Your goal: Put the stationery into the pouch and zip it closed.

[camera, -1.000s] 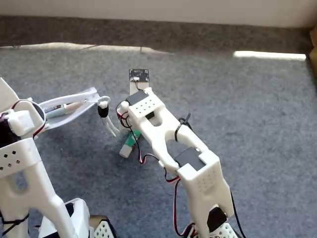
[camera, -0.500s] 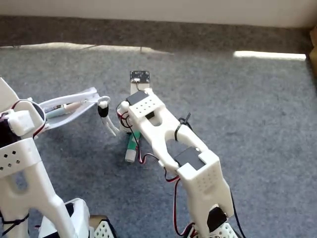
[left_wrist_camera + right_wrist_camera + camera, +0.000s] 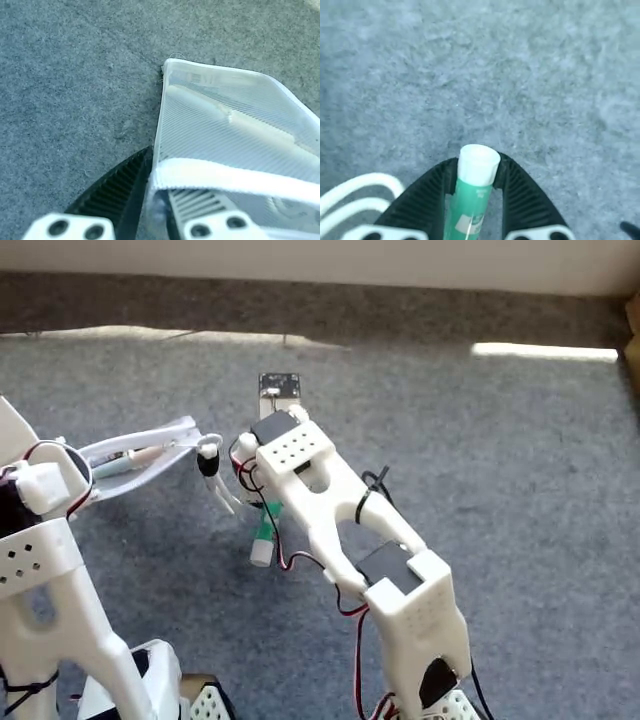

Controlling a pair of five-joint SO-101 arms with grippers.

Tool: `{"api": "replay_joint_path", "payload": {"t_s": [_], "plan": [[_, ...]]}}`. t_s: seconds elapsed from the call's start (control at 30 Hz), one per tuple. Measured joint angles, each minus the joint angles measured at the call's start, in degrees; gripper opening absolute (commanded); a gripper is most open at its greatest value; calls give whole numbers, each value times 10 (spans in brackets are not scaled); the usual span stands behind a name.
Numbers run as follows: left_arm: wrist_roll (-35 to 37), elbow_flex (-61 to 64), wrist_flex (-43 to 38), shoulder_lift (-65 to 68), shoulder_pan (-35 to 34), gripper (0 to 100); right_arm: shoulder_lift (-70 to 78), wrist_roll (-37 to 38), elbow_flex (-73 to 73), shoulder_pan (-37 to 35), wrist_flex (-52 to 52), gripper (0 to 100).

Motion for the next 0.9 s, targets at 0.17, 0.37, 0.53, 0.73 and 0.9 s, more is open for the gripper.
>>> {"api": "replay_joint_path", "payload": {"t_s": [0.17, 0.37, 0.53, 0.73, 0.9], "plan": [[0, 0, 0, 0, 0, 6, -54, 0, 0, -17, 18, 9], [0, 0, 0, 0, 0, 6, -111, 115, 0, -18, 59, 9], [0, 0, 0, 0, 0, 6, -135, 279, 0, -18, 82, 9], [0, 0, 0, 0, 0, 6, -135, 349, 0, -18, 85, 9], [0, 0, 0, 0, 14, 6, -135, 351, 0, -18, 93, 9]]}}
